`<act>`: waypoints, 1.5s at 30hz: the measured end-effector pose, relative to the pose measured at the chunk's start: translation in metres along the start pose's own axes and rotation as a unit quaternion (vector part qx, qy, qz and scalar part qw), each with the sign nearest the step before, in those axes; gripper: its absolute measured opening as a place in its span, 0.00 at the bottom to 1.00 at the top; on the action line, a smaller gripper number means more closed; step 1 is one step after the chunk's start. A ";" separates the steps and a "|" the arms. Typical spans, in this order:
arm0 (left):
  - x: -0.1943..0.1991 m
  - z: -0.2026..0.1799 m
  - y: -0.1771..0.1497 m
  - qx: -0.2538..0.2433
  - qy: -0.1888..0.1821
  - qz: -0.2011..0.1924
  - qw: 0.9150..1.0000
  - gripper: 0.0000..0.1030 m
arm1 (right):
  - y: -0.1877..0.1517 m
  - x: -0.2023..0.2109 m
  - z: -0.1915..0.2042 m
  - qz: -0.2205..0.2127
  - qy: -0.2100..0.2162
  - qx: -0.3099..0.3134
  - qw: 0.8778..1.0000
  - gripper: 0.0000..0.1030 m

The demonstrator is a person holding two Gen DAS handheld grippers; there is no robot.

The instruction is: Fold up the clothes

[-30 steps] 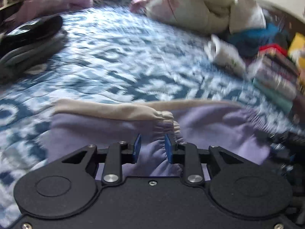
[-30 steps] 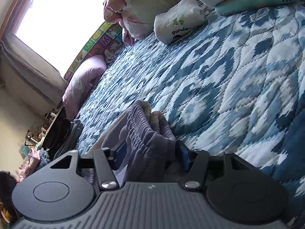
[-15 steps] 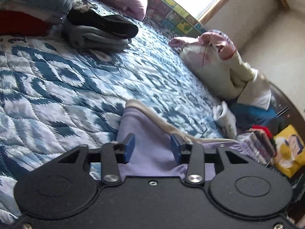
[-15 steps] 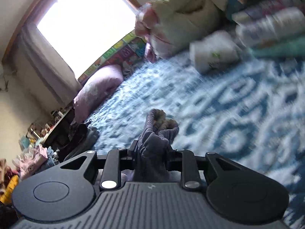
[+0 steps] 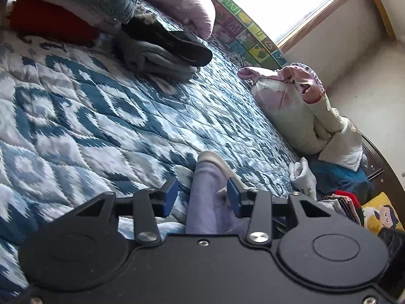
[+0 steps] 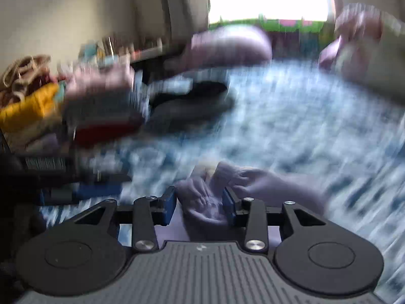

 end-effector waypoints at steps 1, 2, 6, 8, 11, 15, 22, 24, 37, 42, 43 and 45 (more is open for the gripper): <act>0.000 -0.001 -0.001 -0.005 -0.003 0.000 1.000 0.39 | -0.002 0.006 0.002 -0.011 0.004 -0.002 1.000 0.44; -0.001 -0.004 -0.002 -0.012 -0.005 0.002 1.000 0.39 | -0.002 0.015 0.001 -0.023 0.006 -0.007 1.000 0.46; -0.011 -0.025 -0.013 -0.042 -0.023 0.021 0.999 0.39 | -0.005 0.063 -0.023 -0.072 -0.011 -0.043 0.996 0.47; -0.018 -0.039 -0.020 -0.064 -0.026 0.029 0.997 0.39 | -0.009 0.081 -0.043 -0.089 -0.043 -0.060 0.993 0.47; -0.032 -0.057 -0.027 -0.094 -0.022 0.033 0.995 0.39 | -0.021 0.099 -0.070 -0.105 -0.078 -0.092 0.987 0.49; -0.058 -0.076 -0.041 -0.144 0.006 0.055 0.988 0.37 | -0.032 0.095 -0.084 -0.109 -0.086 -0.101 0.985 0.48; -0.036 -0.074 -0.031 -0.114 -0.009 0.016 0.993 0.05 | -0.049 0.038 -0.049 -0.024 -0.080 0.011 0.996 0.41; -0.044 -0.067 -0.028 -0.115 0.021 0.036 0.992 0.08 | -0.058 0.026 -0.039 0.019 -0.104 0.060 0.993 0.42; -0.040 -0.097 -0.025 -0.251 -0.027 -0.053 0.966 0.19 | -0.028 0.050 -0.049 -0.031 -0.089 0.084 0.992 0.42; -0.090 -0.089 -0.033 -0.267 0.003 -0.008 0.964 0.12 | -0.017 0.018 -0.063 -0.025 -0.067 0.089 0.993 0.41; -0.096 -0.086 -0.034 -0.261 0.003 -0.001 0.965 0.04 | -0.020 0.008 -0.069 -0.010 -0.066 0.082 0.994 0.41; -0.105 -0.079 -0.036 -0.246 0.001 0.010 0.969 0.04 | -0.034 -0.005 -0.077 0.010 -0.069 0.079 0.994 0.42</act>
Point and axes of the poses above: each gripper's, at about its wrist camera, not at the fingertips, and x roughly against the way its jaws point, z to its left, y to its top, the point moved 1 cm from there along -x, roughly the way its jaws point, and after that the axes turned 15 degrees about y, right-handed, at the moved point
